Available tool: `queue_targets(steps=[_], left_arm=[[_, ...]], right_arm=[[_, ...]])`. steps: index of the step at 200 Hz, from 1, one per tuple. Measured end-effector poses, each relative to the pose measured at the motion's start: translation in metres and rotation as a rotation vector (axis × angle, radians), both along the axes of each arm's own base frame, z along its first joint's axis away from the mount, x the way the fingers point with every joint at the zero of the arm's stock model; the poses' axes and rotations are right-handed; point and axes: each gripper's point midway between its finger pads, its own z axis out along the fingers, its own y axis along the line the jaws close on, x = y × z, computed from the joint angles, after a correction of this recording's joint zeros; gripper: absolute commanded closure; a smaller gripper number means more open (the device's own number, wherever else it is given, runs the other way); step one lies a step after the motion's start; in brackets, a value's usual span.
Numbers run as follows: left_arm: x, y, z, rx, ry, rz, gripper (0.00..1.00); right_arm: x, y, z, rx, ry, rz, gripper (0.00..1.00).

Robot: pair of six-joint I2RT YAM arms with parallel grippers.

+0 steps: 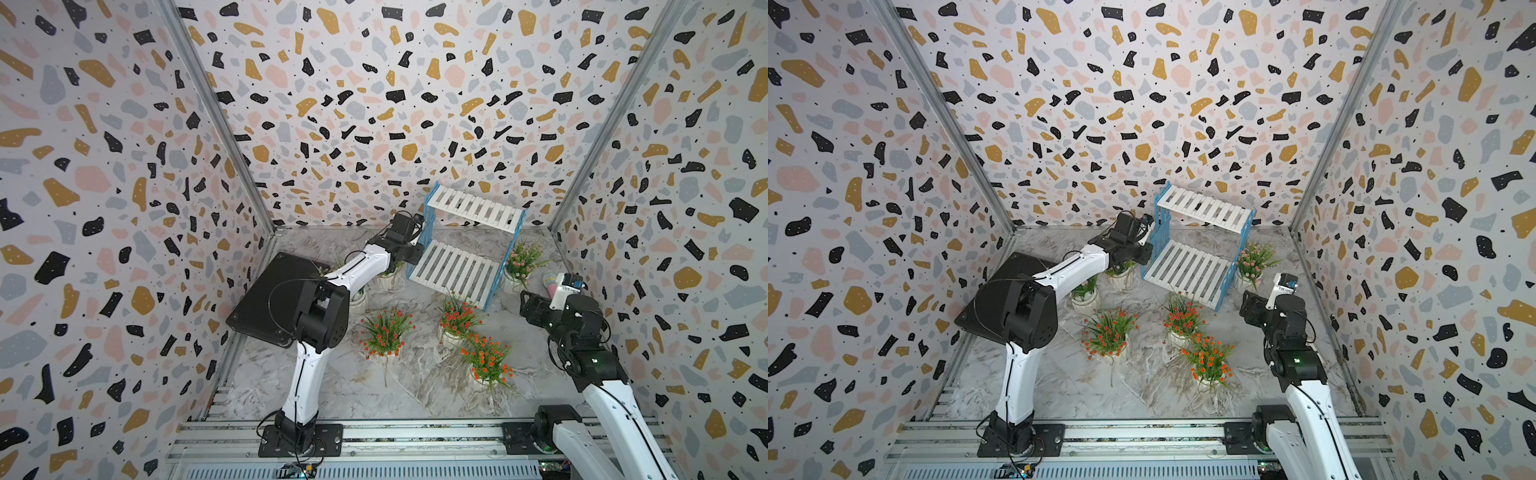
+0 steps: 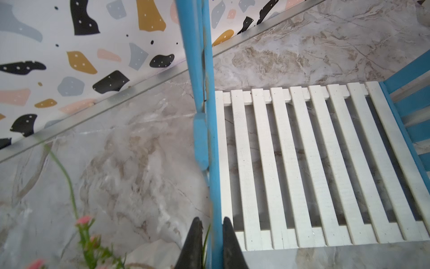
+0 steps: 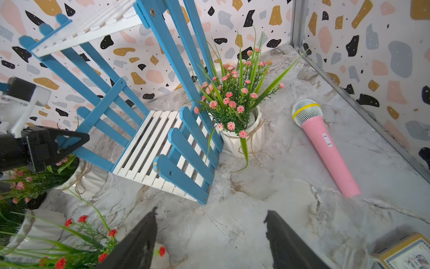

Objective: Place the baby's breath potted plants on the rack by color
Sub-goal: Adjust the rack at the center of the board.

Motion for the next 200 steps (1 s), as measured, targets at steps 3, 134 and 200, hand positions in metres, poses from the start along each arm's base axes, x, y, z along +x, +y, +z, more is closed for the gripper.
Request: queue_targets(steps=[3, 134, 200], left_arm=[[-0.002, 0.001, 0.001, -0.001, 0.003, 0.007, 0.98], [-0.085, 0.01, -0.025, -0.014, 0.136, 0.153, 0.58], [-0.111, -0.008, -0.016, -0.042, 0.128, 0.104, 0.51]], right_arm=[[0.0, 0.0, 0.0, 0.002, 0.0, -0.001, 0.24], [-0.015, 0.0, -0.003, 0.018, 0.025, -0.004, 0.23], [-0.018, 0.007, -0.009, 0.003, 0.052, 0.05, 0.2]])
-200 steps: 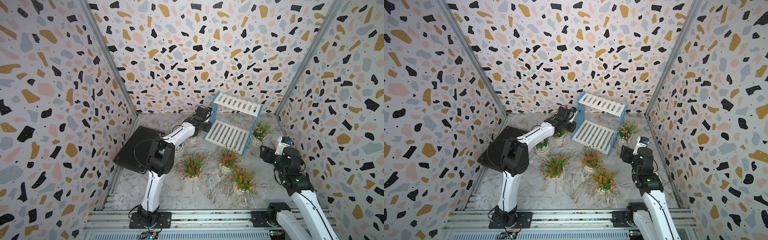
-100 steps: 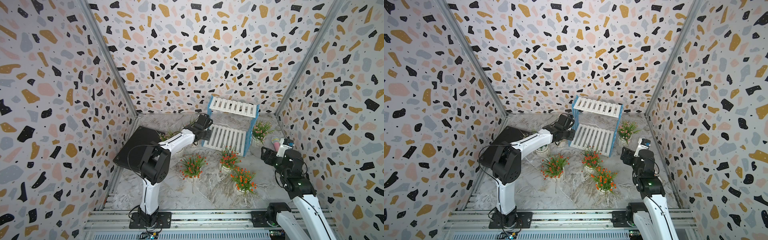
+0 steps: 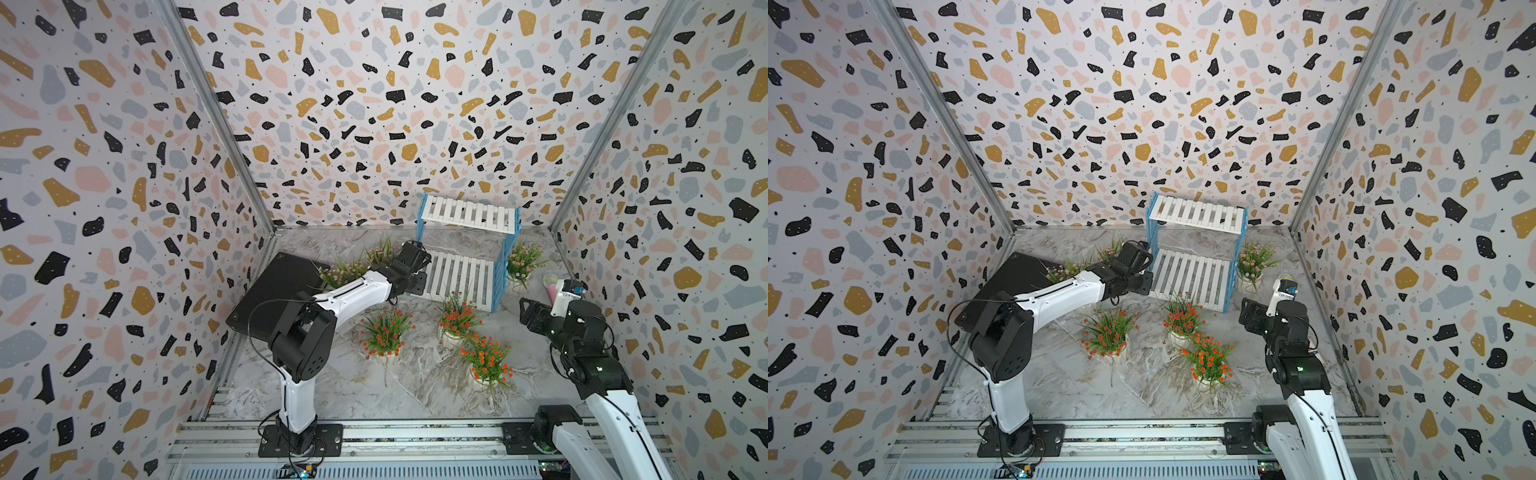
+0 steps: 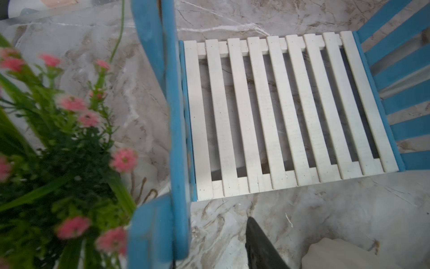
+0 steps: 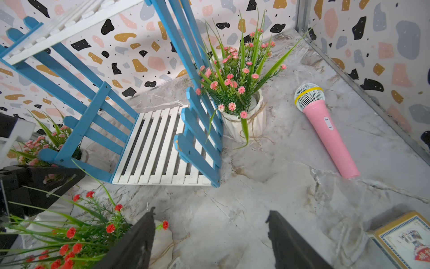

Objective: Place the baby's breath potted plants on the rack by color
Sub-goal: Adjust the rack at the center of the board.

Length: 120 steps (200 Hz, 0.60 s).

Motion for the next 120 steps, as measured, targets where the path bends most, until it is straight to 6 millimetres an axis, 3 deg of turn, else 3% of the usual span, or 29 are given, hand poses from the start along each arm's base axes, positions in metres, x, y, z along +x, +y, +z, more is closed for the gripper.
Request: queue_targets(steps=[42, 84, 120], left_arm=[[-0.012, -0.009, 0.021, -0.031, -0.015, -0.042, 0.42], [-0.025, -0.006, 0.048, -0.048, -0.033, -0.078, 0.16], [-0.042, 0.004, 0.093, -0.086, -0.081, -0.104, 0.07]], right_arm=[[-0.001, 0.014, -0.005, 0.009, 0.042, 0.088, 0.18], [-0.001, 0.029, -0.001, 0.029, 0.052, 0.18, 0.14], [-0.005, 0.041, 0.016, 0.053, 0.028, 0.245, 0.13]])
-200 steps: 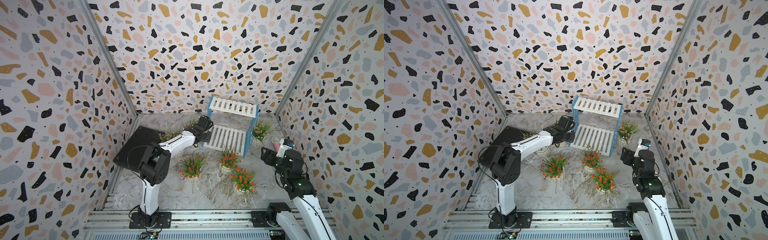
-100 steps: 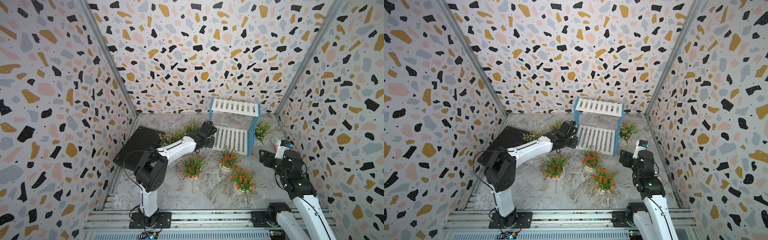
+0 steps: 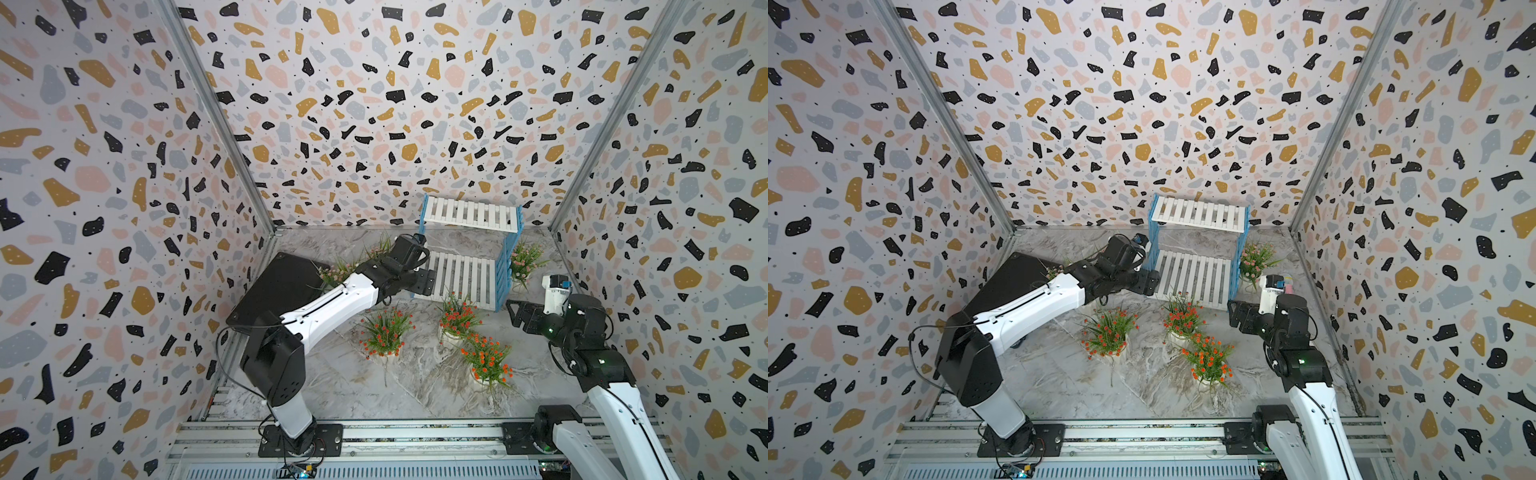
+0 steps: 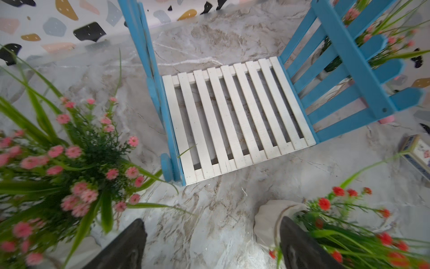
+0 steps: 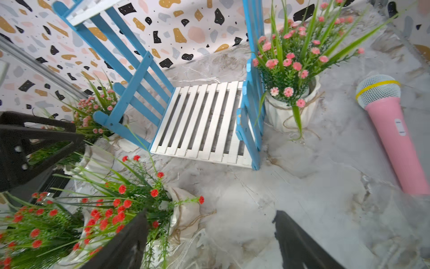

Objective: Place the baby's breath potted plants on the rack by color
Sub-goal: Adjust the rack at the center of the board, then pick up the baby's breath potted plant from the center of the board.

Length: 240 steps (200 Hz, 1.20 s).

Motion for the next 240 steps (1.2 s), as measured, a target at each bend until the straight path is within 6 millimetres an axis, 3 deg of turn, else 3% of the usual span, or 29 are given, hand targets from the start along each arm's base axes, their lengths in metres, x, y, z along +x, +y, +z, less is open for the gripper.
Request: queue_targets(steps=[27, 53, 85, 120, 140, 159, 195, 202, 240], left_arm=[[-0.014, 0.012, 0.038, -0.033, -0.053, -0.012, 0.03], [-0.025, 0.028, 0.056, -0.062, -0.068, -0.005, 0.01], [-0.03, 0.059, 0.049, -0.068, -0.031, 0.05, 0.0], [-0.03, 0.098, 0.037, -0.107, 0.033, 0.144, 0.0], [-0.03, 0.12, 0.035, -0.153, 0.061, 0.203, 0.0], [-0.031, 0.139, 0.039, -0.199, 0.066, 0.254, 0.0], [-0.039, 0.163, 0.06, -0.277, 0.03, 0.313, 0.0], [-0.041, 0.167, 0.063, -0.288, 0.022, 0.323, 0.01], [-0.051, 0.183, 0.066, -0.325, 0.001, 0.367, 0.01]], right_arm=[[0.002, 0.012, 0.021, 0.03, -0.016, 0.067, 0.12], [-0.001, 0.024, 0.032, 0.065, -0.023, 0.138, 0.12], [-0.007, 0.054, 0.049, 0.107, -0.029, 0.282, 0.12], [-0.03, 0.108, 0.073, 0.095, -0.064, 0.525, 0.11], [-0.045, 0.14, 0.073, 0.064, -0.065, 0.657, 0.11], [-0.061, 0.174, 0.058, -0.003, -0.038, 0.777, 0.11], [-0.096, 0.235, -0.001, -0.2, -0.016, 0.949, 0.09], [-0.101, 0.243, -0.015, -0.231, -0.017, 0.968, 0.01], [-0.11, 0.259, -0.096, -0.38, -0.052, 0.946, 0.0]])
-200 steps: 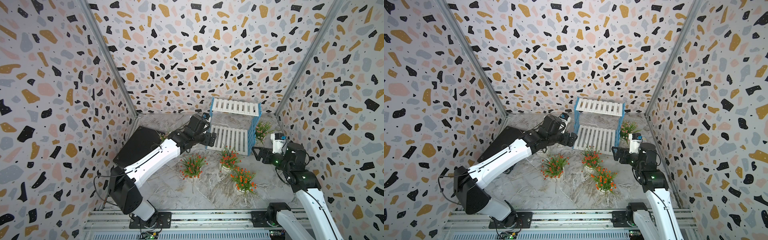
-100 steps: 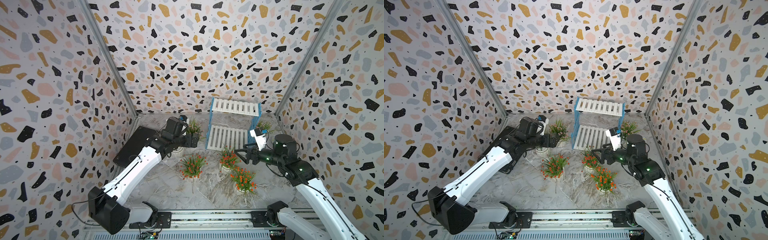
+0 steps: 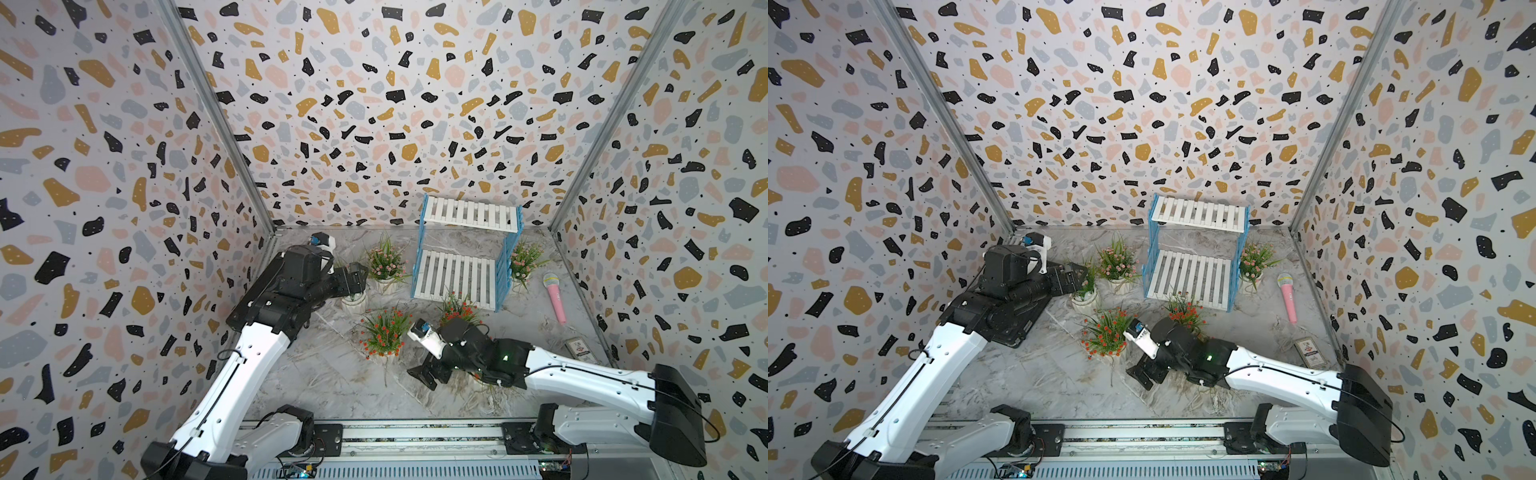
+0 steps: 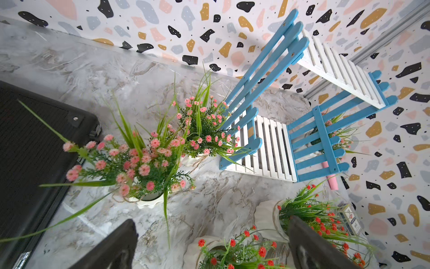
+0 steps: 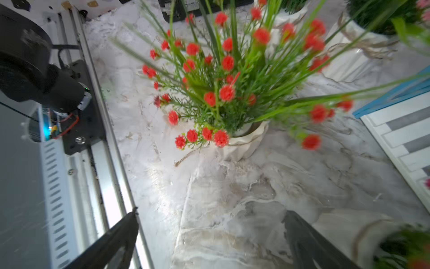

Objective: Place the baby's breath potted plants on the rack by color
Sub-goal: Pick up the baby's breath potted plant from the center of the board.

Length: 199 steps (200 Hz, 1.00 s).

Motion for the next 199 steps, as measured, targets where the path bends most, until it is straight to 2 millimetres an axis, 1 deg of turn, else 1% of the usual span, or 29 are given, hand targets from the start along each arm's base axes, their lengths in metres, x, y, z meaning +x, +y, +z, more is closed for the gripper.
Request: queue_targets(steps=[15, 26, 36, 71, 89, 109, 135, 199], left_arm=[[-0.002, 0.003, -0.003, -0.009, 0.002, 0.009, 0.01], [-0.003, 0.003, -0.005, -0.015, 0.002, 0.01, 0.01], [-0.004, 0.002, -0.007, -0.022, 0.004, 0.01, 0.01], [-0.003, 0.0, -0.012, -0.041, 0.005, 0.006, 0.01], [-0.005, -0.001, -0.012, -0.049, -0.003, 0.004, 0.01], [-0.007, 0.0, -0.01, -0.057, -0.017, 0.004, 0.01], [-0.01, 0.001, -0.007, -0.062, -0.033, 0.004, 0.01], [-0.017, 0.003, 0.002, -0.06, -0.08, -0.003, 0.01]], right_arm=[[0.003, -0.001, -0.021, 0.006, -0.039, -0.024, 0.0], [0.008, 0.0, -0.03, 0.017, -0.062, -0.043, 0.0], [0.013, 0.005, -0.036, 0.034, -0.085, -0.054, 0.0], [0.031, 0.036, -0.037, 0.126, -0.167, -0.055, 0.0], [0.038, 0.05, -0.044, 0.161, -0.197, -0.048, 0.0], [0.042, 0.061, -0.053, 0.191, -0.217, -0.042, 0.0], [0.047, 0.07, -0.058, 0.236, -0.238, -0.05, 0.0], [0.071, 0.082, -0.055, 0.367, -0.262, -0.108, 0.0]])
